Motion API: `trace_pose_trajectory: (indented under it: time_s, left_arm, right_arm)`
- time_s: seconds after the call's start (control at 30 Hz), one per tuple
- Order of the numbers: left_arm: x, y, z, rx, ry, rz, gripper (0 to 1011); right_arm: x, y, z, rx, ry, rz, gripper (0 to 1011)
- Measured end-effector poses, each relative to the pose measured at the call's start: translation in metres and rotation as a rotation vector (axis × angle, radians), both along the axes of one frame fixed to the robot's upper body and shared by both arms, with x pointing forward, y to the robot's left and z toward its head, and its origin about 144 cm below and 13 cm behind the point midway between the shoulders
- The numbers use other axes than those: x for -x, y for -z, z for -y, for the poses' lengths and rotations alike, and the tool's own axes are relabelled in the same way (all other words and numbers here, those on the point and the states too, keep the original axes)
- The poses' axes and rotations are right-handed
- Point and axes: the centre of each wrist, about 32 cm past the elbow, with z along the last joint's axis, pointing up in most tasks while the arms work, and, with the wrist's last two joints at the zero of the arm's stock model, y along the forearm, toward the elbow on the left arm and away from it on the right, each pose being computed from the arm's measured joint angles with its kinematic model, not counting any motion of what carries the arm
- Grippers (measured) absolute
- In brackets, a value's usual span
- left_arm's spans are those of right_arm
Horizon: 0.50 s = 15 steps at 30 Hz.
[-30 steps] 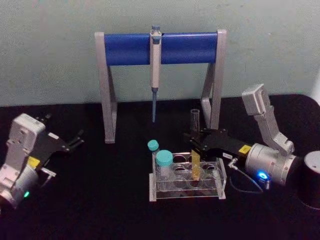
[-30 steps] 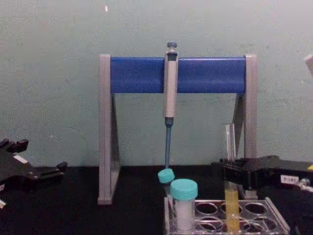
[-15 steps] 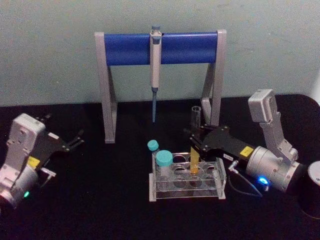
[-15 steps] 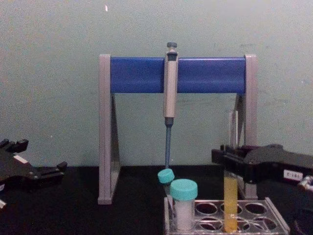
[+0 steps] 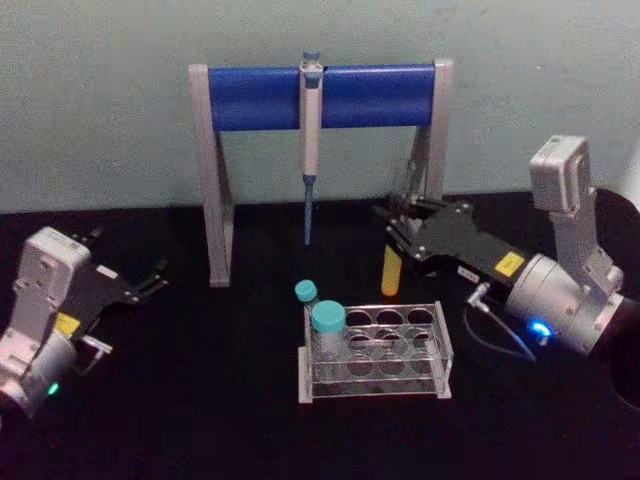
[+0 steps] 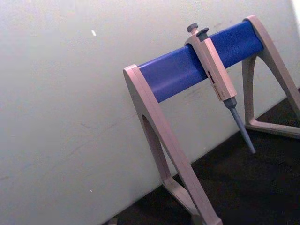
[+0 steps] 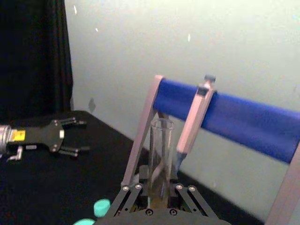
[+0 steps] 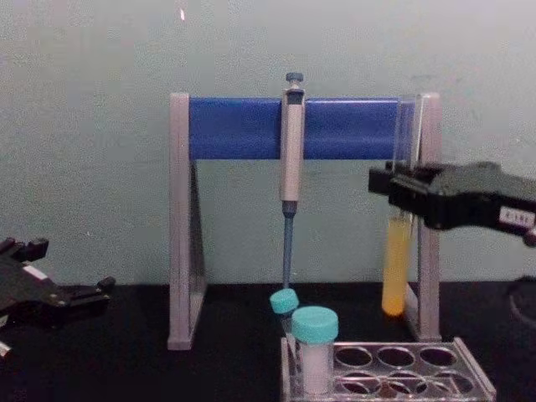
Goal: Pick up the test tube from the test tube rack, shake it, then place it back into the test tube rack.
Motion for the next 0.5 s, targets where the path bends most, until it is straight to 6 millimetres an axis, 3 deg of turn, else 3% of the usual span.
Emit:
trace_pose_trajectory:
  time_s: [0.5]
  left_arm:
    - [0.0000,0.0000,0.0000,0.000,0.000,0.000,1010]
  right_arm:
    - [-0.0103,-0.0067,-0.0045,-0.011,-0.012,0.021,233]
